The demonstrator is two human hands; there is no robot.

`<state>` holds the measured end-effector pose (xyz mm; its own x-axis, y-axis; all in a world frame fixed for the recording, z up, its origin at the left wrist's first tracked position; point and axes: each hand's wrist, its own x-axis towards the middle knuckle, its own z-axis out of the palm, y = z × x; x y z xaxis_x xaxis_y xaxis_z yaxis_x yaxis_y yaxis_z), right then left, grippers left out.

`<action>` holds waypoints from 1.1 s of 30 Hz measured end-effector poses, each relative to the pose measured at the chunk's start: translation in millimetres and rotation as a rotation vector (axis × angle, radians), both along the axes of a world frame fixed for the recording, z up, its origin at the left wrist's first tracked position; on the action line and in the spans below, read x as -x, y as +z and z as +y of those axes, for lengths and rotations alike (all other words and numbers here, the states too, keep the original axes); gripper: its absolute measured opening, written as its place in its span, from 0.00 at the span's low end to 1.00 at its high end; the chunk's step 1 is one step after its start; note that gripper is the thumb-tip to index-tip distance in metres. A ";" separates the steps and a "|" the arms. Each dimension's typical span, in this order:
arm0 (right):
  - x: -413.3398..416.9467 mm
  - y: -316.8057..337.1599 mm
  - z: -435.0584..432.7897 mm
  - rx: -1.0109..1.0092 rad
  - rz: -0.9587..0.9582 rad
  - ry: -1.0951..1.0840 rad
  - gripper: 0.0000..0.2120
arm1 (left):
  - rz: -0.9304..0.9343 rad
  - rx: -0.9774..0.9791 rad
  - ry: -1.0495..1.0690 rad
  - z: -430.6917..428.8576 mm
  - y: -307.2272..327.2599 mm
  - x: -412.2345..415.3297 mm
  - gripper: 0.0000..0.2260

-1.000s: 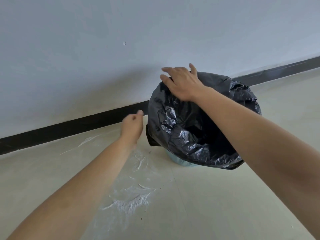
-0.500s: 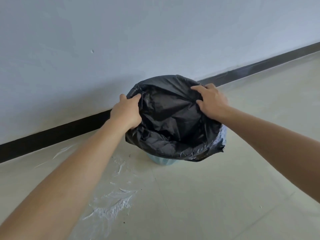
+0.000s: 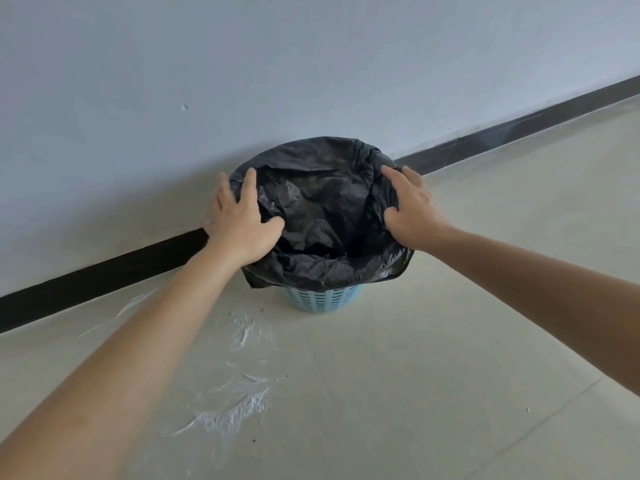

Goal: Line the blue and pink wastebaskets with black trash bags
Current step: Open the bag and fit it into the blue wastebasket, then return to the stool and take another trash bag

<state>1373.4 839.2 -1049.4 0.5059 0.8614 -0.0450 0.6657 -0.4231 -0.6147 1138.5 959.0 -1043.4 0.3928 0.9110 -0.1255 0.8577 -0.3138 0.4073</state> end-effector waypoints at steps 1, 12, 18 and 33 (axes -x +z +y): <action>2.1 -0.5 5.9 0.036 -0.034 0.011 0.36 | -0.047 -0.070 -0.032 -3.7 -2.3 -1.3 0.38; -3.5 -17.0 16.5 0.080 -0.252 0.011 0.33 | -0.018 -0.317 -0.036 -6.5 -25.0 -5.4 0.36; 8.3 -2.8 13.4 0.071 -0.217 -0.055 0.28 | 0.083 -0.231 -0.081 -8.4 -14.3 -6.7 0.32; 48.7 425.7 53.9 -0.092 -0.663 0.281 0.33 | 0.166 -0.488 -0.167 26.9 427.5 85.4 0.30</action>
<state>1324.8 893.1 -623.8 0.1605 0.9484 0.2735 0.9867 -0.1470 -0.0696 1053.0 985.9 -616.0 0.5483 0.8057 0.2241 0.8202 -0.5703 0.0437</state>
